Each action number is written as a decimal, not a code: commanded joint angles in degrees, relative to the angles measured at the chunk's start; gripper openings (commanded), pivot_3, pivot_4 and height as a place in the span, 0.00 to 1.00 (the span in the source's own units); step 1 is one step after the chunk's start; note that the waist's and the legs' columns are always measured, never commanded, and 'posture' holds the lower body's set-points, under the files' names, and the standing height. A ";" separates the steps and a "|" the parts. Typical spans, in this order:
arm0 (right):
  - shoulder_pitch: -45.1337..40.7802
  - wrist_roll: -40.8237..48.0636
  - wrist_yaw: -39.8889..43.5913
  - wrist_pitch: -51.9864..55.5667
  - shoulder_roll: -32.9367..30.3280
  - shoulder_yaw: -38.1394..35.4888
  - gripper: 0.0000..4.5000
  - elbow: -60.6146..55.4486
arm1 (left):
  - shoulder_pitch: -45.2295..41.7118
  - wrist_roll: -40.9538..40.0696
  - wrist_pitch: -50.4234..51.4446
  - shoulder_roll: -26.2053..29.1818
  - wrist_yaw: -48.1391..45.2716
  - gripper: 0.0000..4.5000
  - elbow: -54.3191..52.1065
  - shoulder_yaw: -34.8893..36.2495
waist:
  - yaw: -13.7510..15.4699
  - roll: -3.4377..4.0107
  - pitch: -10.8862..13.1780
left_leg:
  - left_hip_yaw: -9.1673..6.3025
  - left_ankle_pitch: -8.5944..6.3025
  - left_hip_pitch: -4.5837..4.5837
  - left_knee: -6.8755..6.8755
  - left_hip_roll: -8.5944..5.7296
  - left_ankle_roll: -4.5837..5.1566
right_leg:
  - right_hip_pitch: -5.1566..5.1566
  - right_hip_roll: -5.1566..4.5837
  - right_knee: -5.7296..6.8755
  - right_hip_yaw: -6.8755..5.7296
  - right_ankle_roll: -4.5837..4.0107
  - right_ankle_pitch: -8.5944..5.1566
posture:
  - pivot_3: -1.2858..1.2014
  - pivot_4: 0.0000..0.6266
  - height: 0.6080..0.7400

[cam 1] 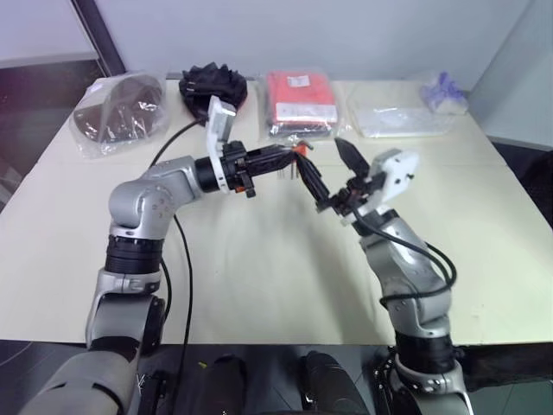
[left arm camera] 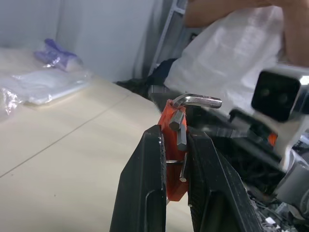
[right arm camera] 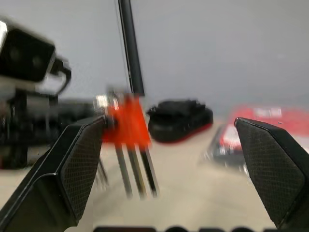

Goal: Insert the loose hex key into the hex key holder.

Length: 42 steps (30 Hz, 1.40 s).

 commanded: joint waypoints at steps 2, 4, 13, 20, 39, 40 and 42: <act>7.77 10.75 2.03 6.69 -6.33 -6.67 0.99 -12.00 | 2.41 -2.30 2.65 -0.88 -0.97 0.01 -2.88 -1.24 | 0.00 0.00 0.00 | 0.01 -0.01 0.01 -0.01 0.00 0.01 | 0.06 0.01 -0.08 0.00 0.00 0.00 | 0.52 0.24 1.00; 11.00 12.84 2.37 8.03 -8.83 -9.07 0.99 -13.50 | 3.63 -2.61 4.05 -1.46 -1.35 0.01 -2.66 -2.34 | -0.14 0.00 0.00 | 0.00 -0.01 0.04 0.00 0.00 0.01 | 0.08 0.02 -0.09 0.01 0.00 0.00 | 0.52 0.24 1.00; 20.85 12.64 1.63 7.25 -14.68 -18.57 0.99 -15.54 | 3.52 1.29 8.93 -7.21 0.83 0.01 10.26 -7.79 | -0.13 -0.01 0.00 | 0.01 -0.01 0.08 0.02 -0.07 0.02 | 0.19 0.06 -0.13 0.01 0.00 -0.01 | 0.52 0.24 1.00; 22.24 9.15 -2.03 6.23 -12.15 -14.85 0.99 -17.90 | -0.07 2.23 14.50 -8.18 0.24 0.01 21.41 -7.09 | -0.20 -0.01 0.01 | -0.03 -0.02 0.08 -0.01 -0.07 0.04 | 0.16 0.10 -0.12 0.00 0.01 -0.02 | 0.52 0.24 1.00; 22.14 4.33 1.80 5.14 -15.41 -11.41 1.00 -14.75 | 4.51 13.80 -1.29 2.51 -6.20 0.99 13.25 -11.37 | 0.15 0.00 0.00 | 0.00 -0.01 0.10 0.00 -0.05 0.02 | 0.17 0.08 -0.11 0.01 0.00 -0.02 | 0.52 0.24 1.00; 22.16 4.05 2.80 5.52 -16.81 -11.61 1.00 -14.39 | 4.63 14.30 -2.94 3.23 -6.67 0.99 12.51 -11.15 | 0.26 -0.01 0.00 | 0.01 -0.01 0.09 0.01 -0.05 0.02 | 0.17 0.07 -0.11 0.01 0.00 -0.02 | 0.52 0.24 1.00; 22.17 3.92 4.52 6.44 -19.43 -12.01 1.00 -13.81 | 4.67 14.57 -4.54 4.33 -7.44 0.99 11.43 -10.65 | 0.24 -0.01 0.00 | 0.01 -0.01 0.07 0.02 -0.06 0.02 | 0.18 0.06 -0.14 0.01 0.00 -0.02 | 0.52 0.24 1.00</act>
